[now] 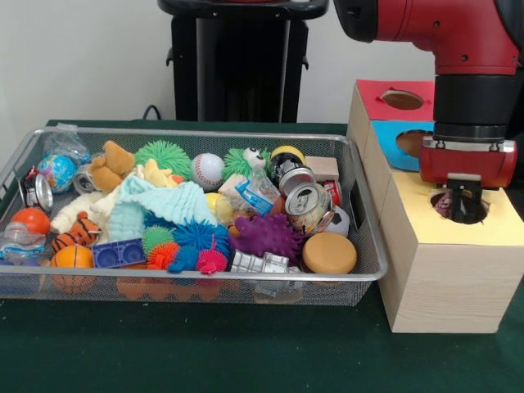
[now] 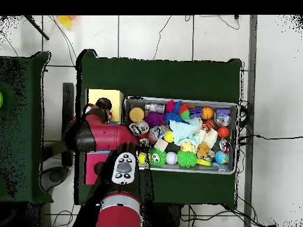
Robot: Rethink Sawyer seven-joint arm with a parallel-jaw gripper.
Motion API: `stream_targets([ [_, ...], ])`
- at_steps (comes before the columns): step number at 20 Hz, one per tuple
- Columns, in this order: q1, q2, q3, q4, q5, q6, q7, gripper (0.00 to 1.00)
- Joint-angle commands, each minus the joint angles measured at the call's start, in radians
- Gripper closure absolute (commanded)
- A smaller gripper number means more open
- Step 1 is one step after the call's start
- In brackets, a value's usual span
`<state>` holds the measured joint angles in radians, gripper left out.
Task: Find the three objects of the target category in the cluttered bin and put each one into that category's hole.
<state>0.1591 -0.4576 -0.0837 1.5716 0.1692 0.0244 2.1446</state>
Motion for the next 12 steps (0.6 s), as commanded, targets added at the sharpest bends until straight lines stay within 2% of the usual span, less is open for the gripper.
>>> stream_targets([
  [1, -0.013, 0.077, 0.098, 0.043, -0.02, 0.031, 0.107, 1.0],
  [12, -0.061, 0.105, 0.154, 0.039, -0.067, -0.048, 0.089, 1.0],
])
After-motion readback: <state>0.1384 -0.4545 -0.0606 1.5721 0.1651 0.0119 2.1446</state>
